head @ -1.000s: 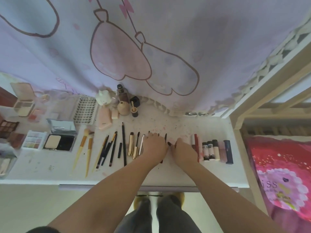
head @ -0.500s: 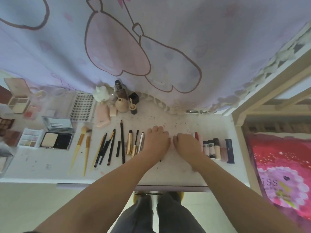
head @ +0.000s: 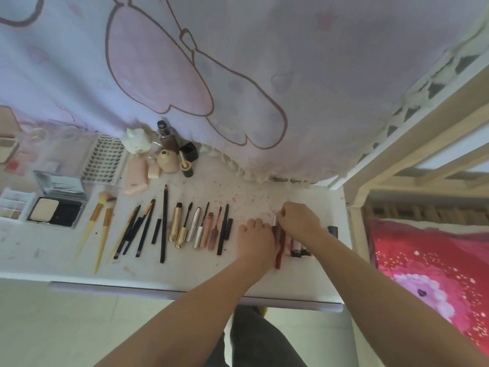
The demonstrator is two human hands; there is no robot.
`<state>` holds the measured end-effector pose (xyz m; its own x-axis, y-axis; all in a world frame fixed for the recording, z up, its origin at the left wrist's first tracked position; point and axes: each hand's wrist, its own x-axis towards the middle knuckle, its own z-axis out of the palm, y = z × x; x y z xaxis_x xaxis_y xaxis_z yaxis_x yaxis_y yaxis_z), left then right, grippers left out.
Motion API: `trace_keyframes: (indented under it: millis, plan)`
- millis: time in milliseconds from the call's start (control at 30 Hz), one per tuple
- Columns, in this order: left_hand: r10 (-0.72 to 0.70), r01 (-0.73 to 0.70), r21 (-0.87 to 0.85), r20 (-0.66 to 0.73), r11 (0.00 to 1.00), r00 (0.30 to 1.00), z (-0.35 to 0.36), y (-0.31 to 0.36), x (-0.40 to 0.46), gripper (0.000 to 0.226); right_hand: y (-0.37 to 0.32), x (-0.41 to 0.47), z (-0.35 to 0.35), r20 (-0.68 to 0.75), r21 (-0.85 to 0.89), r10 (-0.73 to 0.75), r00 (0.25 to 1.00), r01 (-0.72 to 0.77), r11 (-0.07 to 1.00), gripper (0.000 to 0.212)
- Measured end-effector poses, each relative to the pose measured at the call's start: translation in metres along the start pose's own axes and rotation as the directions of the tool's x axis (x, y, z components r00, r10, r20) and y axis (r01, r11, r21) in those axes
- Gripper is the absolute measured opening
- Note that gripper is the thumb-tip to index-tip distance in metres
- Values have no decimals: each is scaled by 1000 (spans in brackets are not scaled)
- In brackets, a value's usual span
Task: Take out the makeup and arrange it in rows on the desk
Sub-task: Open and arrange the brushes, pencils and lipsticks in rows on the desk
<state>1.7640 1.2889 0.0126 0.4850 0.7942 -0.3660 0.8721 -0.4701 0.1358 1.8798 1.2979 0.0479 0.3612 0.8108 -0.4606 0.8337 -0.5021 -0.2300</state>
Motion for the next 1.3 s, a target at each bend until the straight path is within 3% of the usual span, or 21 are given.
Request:
trace_keyframes:
  millis: [100,200,400,533,667,733,833,900,1000,1067,1200,1300]
  plan:
    - [-38,37,-80,-12,996,999,-8,-4,-3,48,-7,1,-2,30,58,3,1000,-5,998,34]
    - [46,-60,-113,-128,992,991,-22,-15,-9,38,-16,-1,-14,91,247,-25,996,2,969,38]
    - [113,-174,-339,-192,925,975,-63,-52,-21,22,-28,-23,-58,202,682,-98,974,-68,728,26]
    - [216,-286,-252,-270,925,938,-82,-71,-28,25,-33,-48,-74,191,777,-194,962,-27,629,19]
    - [245,-312,-277,-250,909,937,-96,-79,-35,22,-33,-70,-75,73,758,-267,961,120,641,10]
    - [266,-336,-271,-265,902,927,-100,-83,-39,22,-33,-78,-78,83,733,-277,957,130,668,12]
    - [314,-382,-237,-280,893,907,-106,-86,-47,22,-34,-85,-83,202,668,-226,953,35,743,38]
    - [354,-414,-198,-278,888,893,-108,-88,-51,23,-34,-85,-83,195,548,-210,958,71,833,48]
    - [378,-430,-178,-264,885,887,-111,-92,-55,24,-32,-86,-80,132,556,-296,946,176,812,25]
    - [374,-422,-185,-247,887,894,-114,-95,-56,24,-32,-89,-81,141,620,-301,943,153,770,14]
    - [403,-442,-159,-230,883,886,-119,-97,-57,25,-35,-90,-81,168,585,-246,955,105,804,39]
    - [407,-446,-160,-227,881,885,-120,-99,-58,25,-34,-89,-80,152,602,-284,947,139,786,21]
